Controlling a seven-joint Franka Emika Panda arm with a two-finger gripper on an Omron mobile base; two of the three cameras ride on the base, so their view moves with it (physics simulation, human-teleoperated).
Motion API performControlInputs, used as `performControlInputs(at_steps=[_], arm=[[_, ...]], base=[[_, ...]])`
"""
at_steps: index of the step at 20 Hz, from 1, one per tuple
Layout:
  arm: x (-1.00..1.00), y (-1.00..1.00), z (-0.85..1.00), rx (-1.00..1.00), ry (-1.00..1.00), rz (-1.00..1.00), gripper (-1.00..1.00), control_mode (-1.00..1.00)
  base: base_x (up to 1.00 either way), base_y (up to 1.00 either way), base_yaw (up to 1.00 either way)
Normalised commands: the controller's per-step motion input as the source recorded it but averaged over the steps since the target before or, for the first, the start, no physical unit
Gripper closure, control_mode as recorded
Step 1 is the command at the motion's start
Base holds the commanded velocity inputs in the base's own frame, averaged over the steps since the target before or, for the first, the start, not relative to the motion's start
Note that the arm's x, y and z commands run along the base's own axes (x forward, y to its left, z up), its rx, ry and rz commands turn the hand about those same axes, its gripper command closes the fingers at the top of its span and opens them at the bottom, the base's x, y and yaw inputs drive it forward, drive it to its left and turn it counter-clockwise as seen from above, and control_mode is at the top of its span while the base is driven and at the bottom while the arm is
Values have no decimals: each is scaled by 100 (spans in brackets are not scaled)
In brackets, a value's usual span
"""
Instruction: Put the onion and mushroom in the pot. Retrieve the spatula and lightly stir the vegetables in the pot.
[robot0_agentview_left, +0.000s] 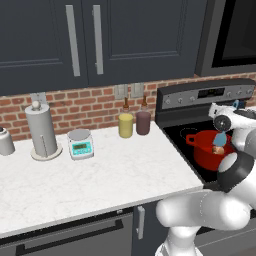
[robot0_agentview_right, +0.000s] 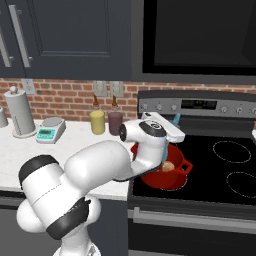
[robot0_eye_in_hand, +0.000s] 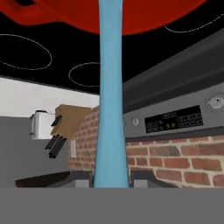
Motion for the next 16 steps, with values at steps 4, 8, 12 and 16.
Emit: performControlInputs(at_steps=[4,8,12,16], arm=[[12,6,-38,-23,0,2,100,-100],[11,22,-40,-20,0,2,100,-100],[26,18,-14,-2,0,0,100,-100],[28,20,-16,0,0,0,100,-100]], base=[[0,0,0],[0,0,0],[0,0,0],[0,0,0]])
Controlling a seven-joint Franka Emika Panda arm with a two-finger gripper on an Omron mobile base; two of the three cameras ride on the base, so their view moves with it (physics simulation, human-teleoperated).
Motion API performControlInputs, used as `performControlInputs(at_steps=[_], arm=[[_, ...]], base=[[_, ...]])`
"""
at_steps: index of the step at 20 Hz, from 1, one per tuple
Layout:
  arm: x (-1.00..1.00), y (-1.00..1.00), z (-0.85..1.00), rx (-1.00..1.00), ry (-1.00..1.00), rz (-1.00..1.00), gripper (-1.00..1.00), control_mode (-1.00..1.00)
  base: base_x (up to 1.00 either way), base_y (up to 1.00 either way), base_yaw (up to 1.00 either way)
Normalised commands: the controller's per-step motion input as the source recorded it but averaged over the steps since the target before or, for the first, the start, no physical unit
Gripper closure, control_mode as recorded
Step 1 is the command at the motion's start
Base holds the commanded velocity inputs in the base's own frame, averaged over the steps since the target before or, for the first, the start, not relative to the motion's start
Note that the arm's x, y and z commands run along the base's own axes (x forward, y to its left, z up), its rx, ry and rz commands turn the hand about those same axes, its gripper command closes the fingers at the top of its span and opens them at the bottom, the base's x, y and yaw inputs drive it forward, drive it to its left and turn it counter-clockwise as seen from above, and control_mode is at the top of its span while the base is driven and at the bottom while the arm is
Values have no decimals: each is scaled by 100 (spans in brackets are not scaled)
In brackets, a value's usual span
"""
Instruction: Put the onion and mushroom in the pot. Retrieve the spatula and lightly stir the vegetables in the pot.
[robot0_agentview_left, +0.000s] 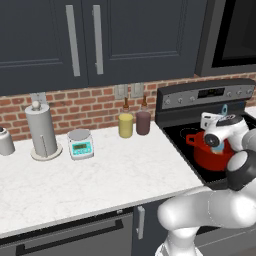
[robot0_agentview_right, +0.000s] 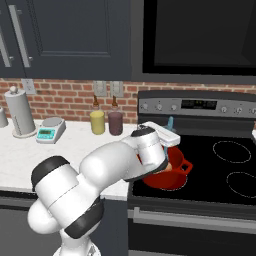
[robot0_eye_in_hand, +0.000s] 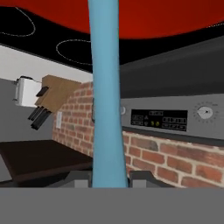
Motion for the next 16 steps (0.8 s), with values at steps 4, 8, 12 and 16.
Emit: performControlInputs(at_steps=[4,8,12,16], arm=[[7,14,-20,-2,1,0,100,-100],[0,4,-4,0,0,0,100,-100],[-1,0,2,0,10,0,100,-100],[0,0,0,0,8,0,100,-100]], base=[[0,0,0],[0,0,0],[0,0,0],[0,0,0]])
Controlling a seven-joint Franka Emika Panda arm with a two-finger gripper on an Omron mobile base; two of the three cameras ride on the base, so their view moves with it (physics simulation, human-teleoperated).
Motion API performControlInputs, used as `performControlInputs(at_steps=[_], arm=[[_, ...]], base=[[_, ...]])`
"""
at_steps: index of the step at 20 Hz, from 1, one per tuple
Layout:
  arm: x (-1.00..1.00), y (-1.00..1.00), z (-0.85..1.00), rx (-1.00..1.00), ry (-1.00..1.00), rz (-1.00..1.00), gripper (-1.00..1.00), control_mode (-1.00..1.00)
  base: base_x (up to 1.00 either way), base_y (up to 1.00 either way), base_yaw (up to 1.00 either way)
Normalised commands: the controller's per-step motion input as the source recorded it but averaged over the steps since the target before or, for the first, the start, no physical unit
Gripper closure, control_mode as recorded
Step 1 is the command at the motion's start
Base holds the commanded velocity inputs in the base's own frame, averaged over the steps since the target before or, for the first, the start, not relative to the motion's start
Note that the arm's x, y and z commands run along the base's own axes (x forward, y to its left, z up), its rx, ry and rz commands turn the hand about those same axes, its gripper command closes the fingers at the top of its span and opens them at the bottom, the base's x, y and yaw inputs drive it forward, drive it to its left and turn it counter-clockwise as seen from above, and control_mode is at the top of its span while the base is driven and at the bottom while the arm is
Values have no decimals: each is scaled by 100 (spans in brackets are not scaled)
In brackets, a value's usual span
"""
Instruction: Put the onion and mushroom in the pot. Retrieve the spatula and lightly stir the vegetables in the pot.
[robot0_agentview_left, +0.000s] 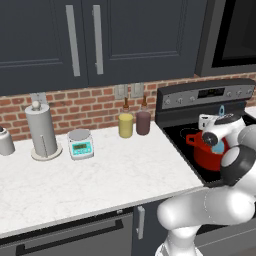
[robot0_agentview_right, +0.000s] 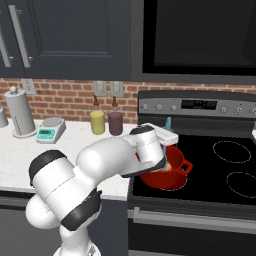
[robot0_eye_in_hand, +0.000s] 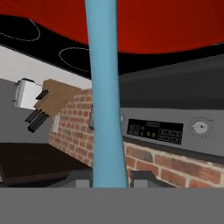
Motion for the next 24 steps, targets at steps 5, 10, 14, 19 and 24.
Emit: performControlInputs(at_steps=[5,10,14,19,24], arm=[[0,0,4,0,3,0,100,-100],[0,7,5,0,-7,1,100,-100],[0,9,3,0,-18,2,100,-100],[-25,0,2,0,-3,0,100,-100],[-32,0,0,0,0,0,100,-100]], base=[[0,0,0],[0,0,0],[0,0,0],[0,0,0],[0,0,0]])
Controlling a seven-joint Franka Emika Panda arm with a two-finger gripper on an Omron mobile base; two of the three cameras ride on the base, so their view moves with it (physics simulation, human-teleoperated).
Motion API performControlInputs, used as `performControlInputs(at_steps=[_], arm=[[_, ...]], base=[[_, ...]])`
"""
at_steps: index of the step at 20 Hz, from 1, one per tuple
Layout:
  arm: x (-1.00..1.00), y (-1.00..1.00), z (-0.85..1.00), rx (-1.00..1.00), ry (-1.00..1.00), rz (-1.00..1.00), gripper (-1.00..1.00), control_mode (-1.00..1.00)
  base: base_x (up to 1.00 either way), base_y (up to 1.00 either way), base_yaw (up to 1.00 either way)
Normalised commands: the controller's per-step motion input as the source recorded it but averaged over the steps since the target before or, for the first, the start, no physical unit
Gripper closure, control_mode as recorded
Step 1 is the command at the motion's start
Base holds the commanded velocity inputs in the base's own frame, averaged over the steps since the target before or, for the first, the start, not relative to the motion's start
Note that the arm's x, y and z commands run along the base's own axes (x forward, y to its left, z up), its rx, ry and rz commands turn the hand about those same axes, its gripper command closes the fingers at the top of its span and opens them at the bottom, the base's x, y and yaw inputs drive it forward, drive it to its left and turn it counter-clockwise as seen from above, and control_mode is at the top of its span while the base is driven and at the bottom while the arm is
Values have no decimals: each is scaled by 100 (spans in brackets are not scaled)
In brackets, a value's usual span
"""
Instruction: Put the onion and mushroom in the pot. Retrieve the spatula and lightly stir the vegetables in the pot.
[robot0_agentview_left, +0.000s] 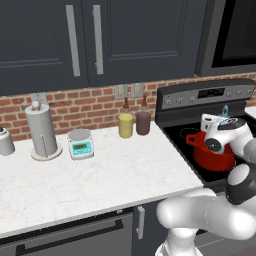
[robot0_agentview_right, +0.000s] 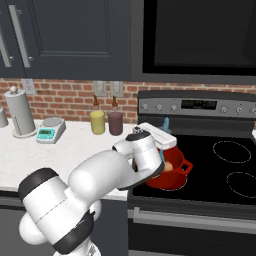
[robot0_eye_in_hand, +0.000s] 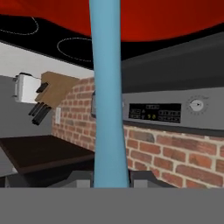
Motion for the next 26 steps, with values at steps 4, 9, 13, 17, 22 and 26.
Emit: performControlInputs(at_steps=[4,9,13,17,22,26], arm=[[-15,0,0,0,0,0,100,-100],[-5,0,0,0,0,0,100,-100],[-7,4,-24,0,-2,0,100,-100],[18,6,-56,0,-22,0,100,-100],[14,8,-47,0,-30,2,100,-100],[0,1,-32,0,-21,1,100,-100]], base=[[0,0,0],[0,0,0],[0,0,0],[0,0,0],[0,0,0],[0,0,0]])
